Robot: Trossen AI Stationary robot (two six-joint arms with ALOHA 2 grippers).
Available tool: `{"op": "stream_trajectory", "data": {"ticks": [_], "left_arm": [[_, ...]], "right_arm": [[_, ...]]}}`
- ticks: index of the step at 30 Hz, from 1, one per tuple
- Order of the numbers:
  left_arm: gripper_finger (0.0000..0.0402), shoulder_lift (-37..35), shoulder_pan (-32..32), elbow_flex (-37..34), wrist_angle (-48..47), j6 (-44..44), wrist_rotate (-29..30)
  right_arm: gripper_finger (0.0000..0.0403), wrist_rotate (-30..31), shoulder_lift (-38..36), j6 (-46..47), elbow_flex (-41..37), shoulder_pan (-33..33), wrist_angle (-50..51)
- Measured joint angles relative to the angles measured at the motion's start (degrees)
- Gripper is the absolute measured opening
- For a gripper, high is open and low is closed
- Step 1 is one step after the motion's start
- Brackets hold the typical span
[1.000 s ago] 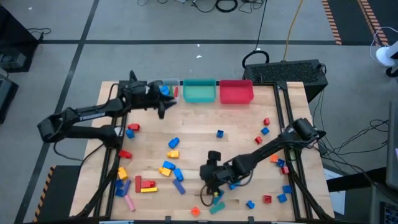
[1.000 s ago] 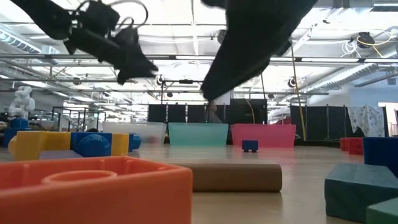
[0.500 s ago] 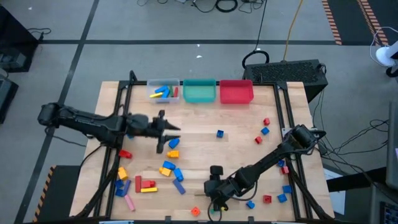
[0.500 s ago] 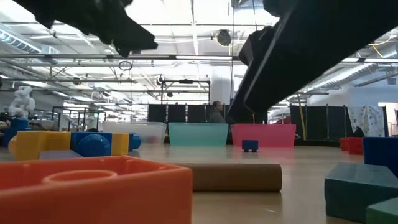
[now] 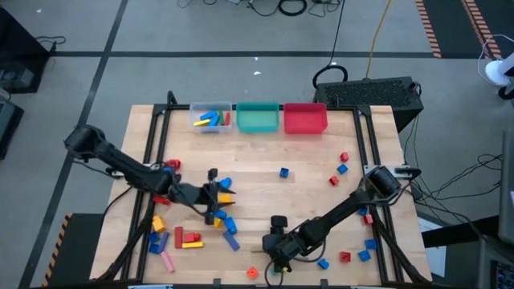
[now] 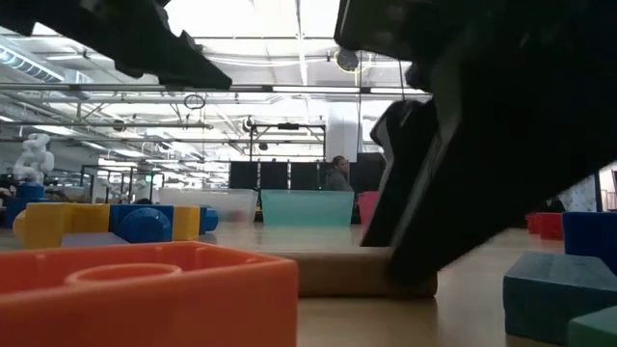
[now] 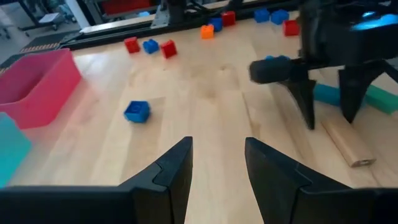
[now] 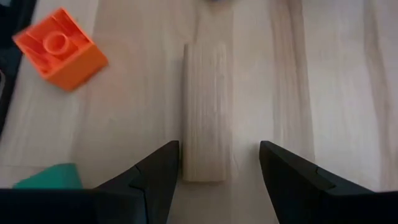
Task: Sort blocks by size
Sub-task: Put the brown block into the transparent bin
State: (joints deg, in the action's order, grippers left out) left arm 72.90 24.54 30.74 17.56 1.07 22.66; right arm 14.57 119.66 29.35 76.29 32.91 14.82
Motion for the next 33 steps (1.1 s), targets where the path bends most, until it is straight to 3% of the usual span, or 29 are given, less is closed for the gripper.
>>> {"op": "stream_trajectory", "data": {"ticks": [5, 14, 17, 22, 30, 33], "left_arm": [[0.0148, 5.34, 1.99, 0.02, 4.16, 0.10, 0.12], [0.0148, 11.97, 3.01, 0.02, 6.00, 0.08, 0.12], [0.0148, 12.55, 2.98, 0.02, 6.03, 0.15, -0.46], [0.0148, 12.57, 2.88, 0.02, 7.13, 7.39, -1.18], [0.0148, 12.53, -0.58, 0.09, 9.05, 28.26, -1.66], [0.0148, 12.53, -2.58, 0.09, 9.03, 33.85, -5.06]], "right_arm": [[0.0197, -0.40, 0.87, 0.35, 0.13, 0.00, 0.12], [0.0080, 2.84, 0.76, -0.47, 0.13, -0.15, 0.36], [0.0078, 5.57, 0.76, -1.26, 0.07, -0.17, 0.50], [0.0078, 13.06, 0.50, -2.33, -0.09, -0.40, 2.36], [0.0078, 30.50, -1.48, -4.24, -0.08, -0.76, 5.11], [0.0078, 35.57, -2.05, -6.65, -0.07, -0.96, 4.95]]}}
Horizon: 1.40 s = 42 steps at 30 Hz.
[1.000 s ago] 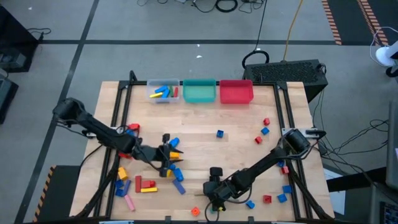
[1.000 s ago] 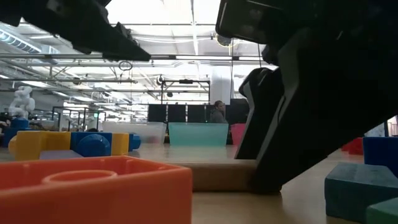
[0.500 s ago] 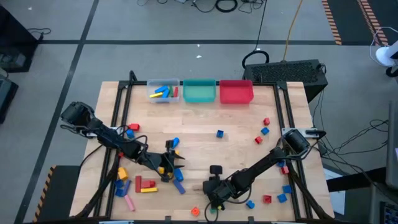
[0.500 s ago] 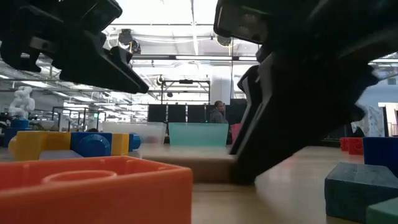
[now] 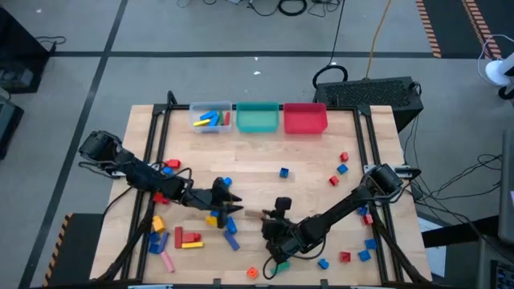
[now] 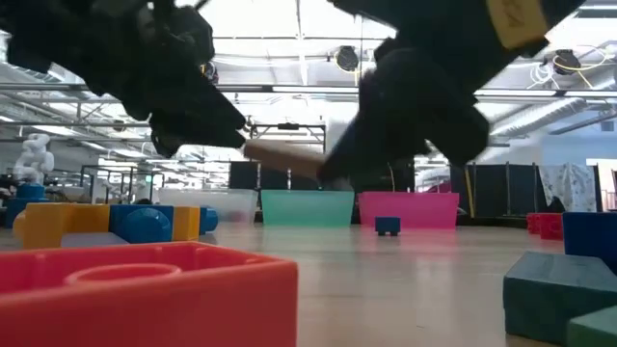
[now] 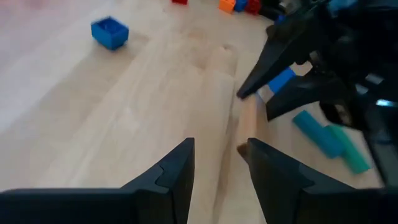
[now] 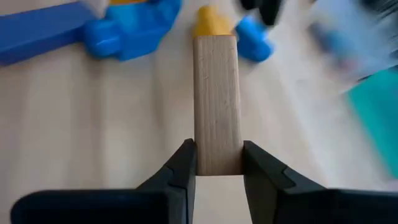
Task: Sort blocks by size
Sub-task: Put the brown block into the transparent bin
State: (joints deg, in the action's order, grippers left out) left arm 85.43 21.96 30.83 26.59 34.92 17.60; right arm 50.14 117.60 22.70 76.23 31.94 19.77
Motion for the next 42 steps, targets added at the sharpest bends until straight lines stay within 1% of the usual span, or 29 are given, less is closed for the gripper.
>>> {"op": "stream_trajectory", "data": {"ticks": [5, 8, 10, 15, 18, 22, 29, 32, 39, 42], "left_arm": [[0.0164, 0.00, -2.73, 0.00, 0.32, 5.32, -4.74], [0.0185, -0.02, -4.16, 0.00, 1.62, 7.43, -7.51], [0.0203, -0.02, -5.09, 0.00, 2.14, 8.32, -8.86], [0.0252, -0.04, -6.92, 0.00, 1.60, 9.35, -9.50], [0.0270, -0.04, -7.76, 0.00, 1.69, 8.79, -9.53], [0.0273, -0.04, -8.46, -0.02, 3.10, 8.04, -10.27], [0.0273, -0.04, -8.84, -0.02, 4.78, 8.20, -14.48], [0.0273, -0.04, -8.82, -0.02, 4.70, 8.90, -14.66], [0.0273, -0.04, -8.84, -0.02, 4.68, 9.62, -14.64], [0.0257, -0.04, -8.86, -0.02, 4.65, 9.63, -14.58]], "right_arm": [[0.0078, 2.53, -0.13, -2.68, 0.00, -1.28, 0.02], [0.0078, 3.09, -0.13, -3.67, 0.00, -2.28, -0.08], [0.0079, 4.54, -0.13, -4.04, 0.00, -2.69, -0.07], [0.0079, 6.97, -0.13, -5.92, 0.02, -3.07, -0.27], [0.0079, 7.06, -0.13, -7.70, 0.02, -3.14, -1.45], [0.0079, 7.07, -0.13, -10.10, 0.02, -3.25, -3.29], [0.0080, 7.79, -0.13, -12.87, 0.07, -4.30, -5.42], [0.0080, 9.73, -0.13, -13.12, 0.07, -4.67, -5.44], [0.0080, 9.87, -0.13, -14.28, 0.07, -4.92, -5.42], [0.0080, 9.84, -0.13, -14.43, 0.07, -4.94, -5.42]]}}
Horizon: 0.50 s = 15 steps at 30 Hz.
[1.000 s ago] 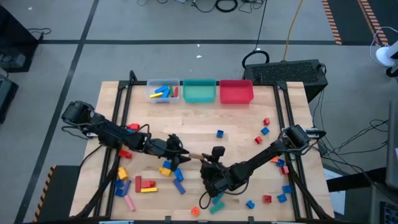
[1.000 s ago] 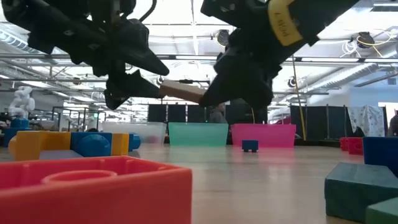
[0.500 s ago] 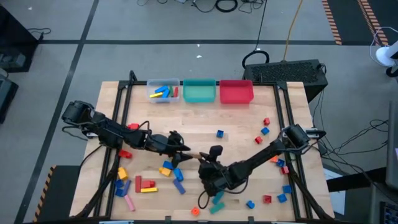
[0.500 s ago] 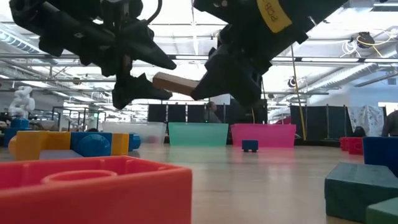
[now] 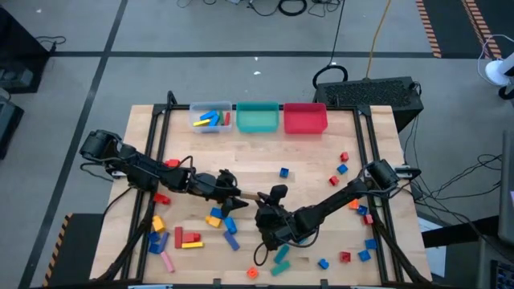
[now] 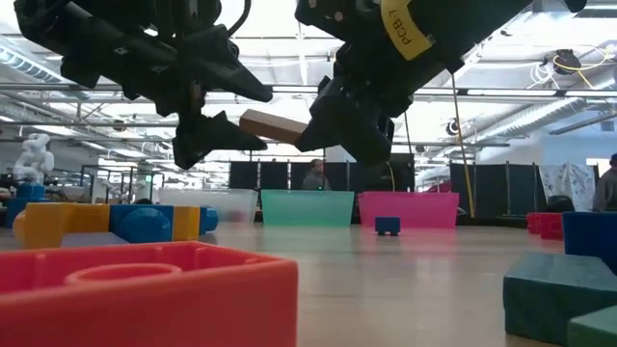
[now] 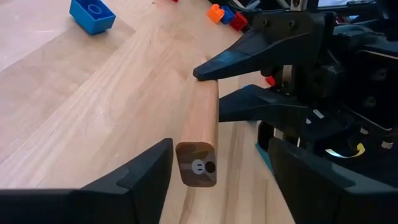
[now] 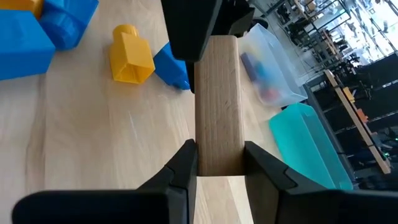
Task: Sort blocks by size
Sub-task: Put the brown block into the transparent bin
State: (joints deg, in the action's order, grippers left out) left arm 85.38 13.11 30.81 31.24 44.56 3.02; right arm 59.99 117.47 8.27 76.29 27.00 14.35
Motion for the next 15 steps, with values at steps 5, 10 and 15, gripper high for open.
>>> {"op": "stream_trajectory", "data": {"ticks": [5, 10, 15], "left_arm": [[0.0199, 0.00, -0.03, 0.00, 0.00, 0.15, 0.21], [0.0132, 0.00, -0.14, -0.02, -0.25, 0.13, 0.46], [0.0071, -0.01, -0.93, -0.07, -0.42, 0.13, 0.42]], "right_arm": [[0.0080, -0.02, 0.00, -0.02, 0.00, 0.02, 0.02], [0.0080, 0.03, 0.00, -0.02, 0.00, 0.04, 0.00], [0.0080, 0.27, 0.00, -0.42, 0.00, 0.02, 0.15]]}}
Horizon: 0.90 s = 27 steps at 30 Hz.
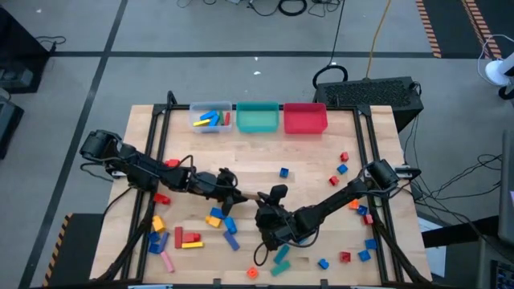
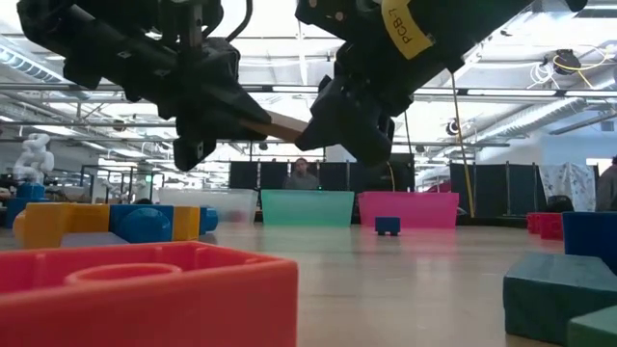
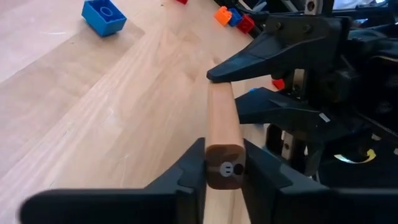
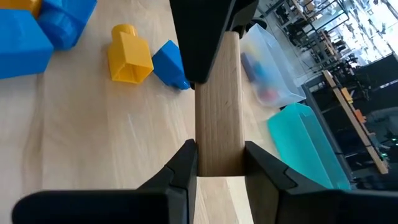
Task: Sort blocks by size
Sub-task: Put the brown block into the transparent bin
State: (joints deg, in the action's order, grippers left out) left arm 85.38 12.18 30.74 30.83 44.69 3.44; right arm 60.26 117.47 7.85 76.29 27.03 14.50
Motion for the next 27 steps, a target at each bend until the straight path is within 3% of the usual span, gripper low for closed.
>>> {"op": "stream_trajectory", "data": {"ticks": [6, 10, 19, 27], "left_arm": [[0.0063, -0.02, -0.77, 0.00, 0.09, -0.60, -0.30], [0.0063, -0.02, -0.94, 0.00, 0.16, -1.67, -0.39], [0.0063, -0.02, -3.97, 0.02, 0.17, -3.52, 1.37], [0.0063, -1.05, -11.02, 0.02, -1.02, -5.59, -1.78]], "right_arm": [[0.0081, 0.03, 0.00, -0.06, 0.00, -0.02, 0.22], [0.0102, 0.10, 0.00, 1.16, 0.00, -0.02, 0.20], [0.0192, 1.72, -0.74, 20.36, 0.02, -0.95, 4.14], [0.0223, -0.85, -6.50, 47.07, 0.02, -1.20, 28.92]]}}
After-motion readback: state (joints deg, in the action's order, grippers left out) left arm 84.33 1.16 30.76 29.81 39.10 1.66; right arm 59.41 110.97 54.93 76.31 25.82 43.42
